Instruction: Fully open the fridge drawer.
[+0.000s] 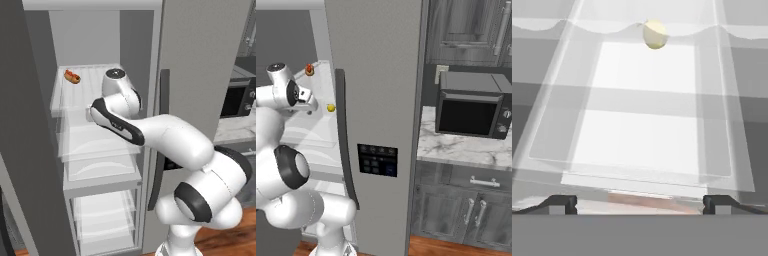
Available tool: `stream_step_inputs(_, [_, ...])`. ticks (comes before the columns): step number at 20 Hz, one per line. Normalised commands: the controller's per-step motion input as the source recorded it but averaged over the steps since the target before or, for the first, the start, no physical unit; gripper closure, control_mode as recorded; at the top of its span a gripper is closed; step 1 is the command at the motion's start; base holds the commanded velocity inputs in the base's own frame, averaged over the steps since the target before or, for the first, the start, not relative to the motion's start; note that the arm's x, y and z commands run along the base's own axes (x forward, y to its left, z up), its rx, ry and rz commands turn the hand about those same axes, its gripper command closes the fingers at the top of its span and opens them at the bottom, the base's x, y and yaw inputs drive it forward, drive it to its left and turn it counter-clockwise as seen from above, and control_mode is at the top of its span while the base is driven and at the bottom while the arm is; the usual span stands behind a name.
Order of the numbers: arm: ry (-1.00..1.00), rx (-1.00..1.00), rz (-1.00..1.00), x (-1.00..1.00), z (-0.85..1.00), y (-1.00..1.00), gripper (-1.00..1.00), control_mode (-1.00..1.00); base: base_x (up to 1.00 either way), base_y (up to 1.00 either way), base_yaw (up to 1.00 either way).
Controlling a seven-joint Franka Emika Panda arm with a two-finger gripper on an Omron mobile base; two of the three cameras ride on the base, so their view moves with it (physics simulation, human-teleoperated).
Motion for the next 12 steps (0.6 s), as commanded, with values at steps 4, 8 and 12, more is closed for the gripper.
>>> stream_step_inputs(4, [0.00,0.00,0.00,0.41,-0.24,0.19,-1.00,-1.00,0.00,0.00,0.00])
stream_step_inputs(8, [0.00,0.00,0.00,0.37,-0.26,0.18,-1.00,-1.00,0.00,0.00,0.00])
stream_step_inputs(12, [0.00,0.00,0.00,0.27,-0.16,0.02,-1.00,-1.00,0.00,0.00,0.00])
